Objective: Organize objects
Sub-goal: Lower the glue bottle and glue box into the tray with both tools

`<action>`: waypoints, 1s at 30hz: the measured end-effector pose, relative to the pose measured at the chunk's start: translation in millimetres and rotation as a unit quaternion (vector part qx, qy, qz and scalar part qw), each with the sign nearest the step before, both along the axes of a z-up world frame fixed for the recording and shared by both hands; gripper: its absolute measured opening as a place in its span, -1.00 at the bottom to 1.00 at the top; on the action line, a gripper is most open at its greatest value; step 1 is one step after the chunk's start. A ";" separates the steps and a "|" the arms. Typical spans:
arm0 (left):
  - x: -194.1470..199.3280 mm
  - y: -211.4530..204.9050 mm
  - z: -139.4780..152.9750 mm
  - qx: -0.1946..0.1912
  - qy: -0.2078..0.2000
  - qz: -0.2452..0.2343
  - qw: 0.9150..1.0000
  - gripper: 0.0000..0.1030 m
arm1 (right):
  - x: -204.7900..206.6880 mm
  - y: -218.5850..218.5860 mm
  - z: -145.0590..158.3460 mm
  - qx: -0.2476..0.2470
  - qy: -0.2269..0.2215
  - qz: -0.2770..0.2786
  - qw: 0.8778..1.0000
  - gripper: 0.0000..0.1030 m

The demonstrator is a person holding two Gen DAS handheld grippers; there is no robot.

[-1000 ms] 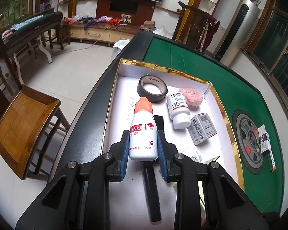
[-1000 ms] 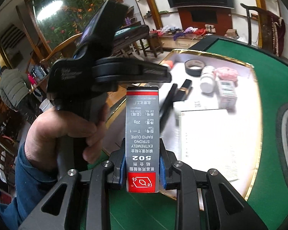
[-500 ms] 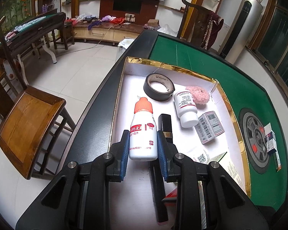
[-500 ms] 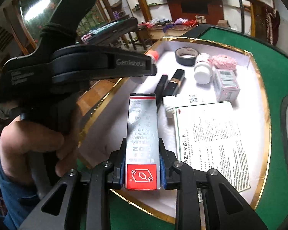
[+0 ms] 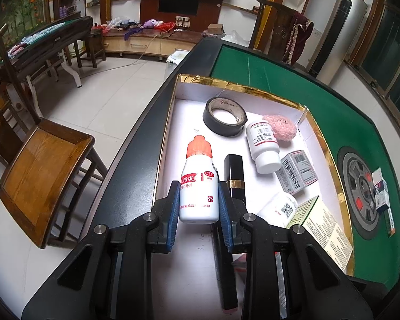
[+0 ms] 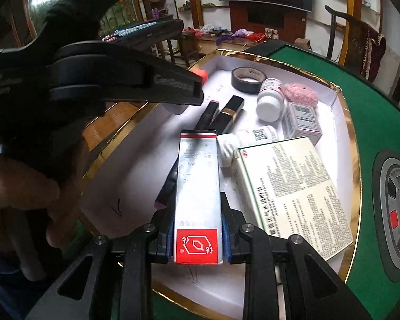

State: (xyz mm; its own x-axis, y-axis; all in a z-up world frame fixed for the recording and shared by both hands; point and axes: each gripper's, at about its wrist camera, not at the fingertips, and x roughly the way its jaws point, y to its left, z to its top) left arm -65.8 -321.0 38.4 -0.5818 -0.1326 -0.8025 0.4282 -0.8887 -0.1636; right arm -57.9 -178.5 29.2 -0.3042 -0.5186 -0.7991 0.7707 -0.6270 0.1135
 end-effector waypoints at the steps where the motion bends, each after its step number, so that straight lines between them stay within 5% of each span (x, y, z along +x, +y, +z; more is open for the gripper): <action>1: -0.6 0.5 -1.0 -0.001 -0.002 -0.001 1.000 -0.48 | 1.0 -0.4 0.4 0.000 0.001 0.001 1.000 -0.49; 30: -0.8 1.9 -6.0 -0.022 -0.019 0.002 1.000 -0.48 | 12.3 -4.3 -1.3 0.019 0.038 0.011 0.999 -0.48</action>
State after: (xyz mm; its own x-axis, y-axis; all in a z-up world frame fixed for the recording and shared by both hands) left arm -66.6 -319.1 32.4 -0.5508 -0.1698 -0.8172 0.4361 -0.8933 -0.1083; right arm -45.6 -182.8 27.9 -0.3540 -0.4954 -0.7933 0.7896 -0.6128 0.0303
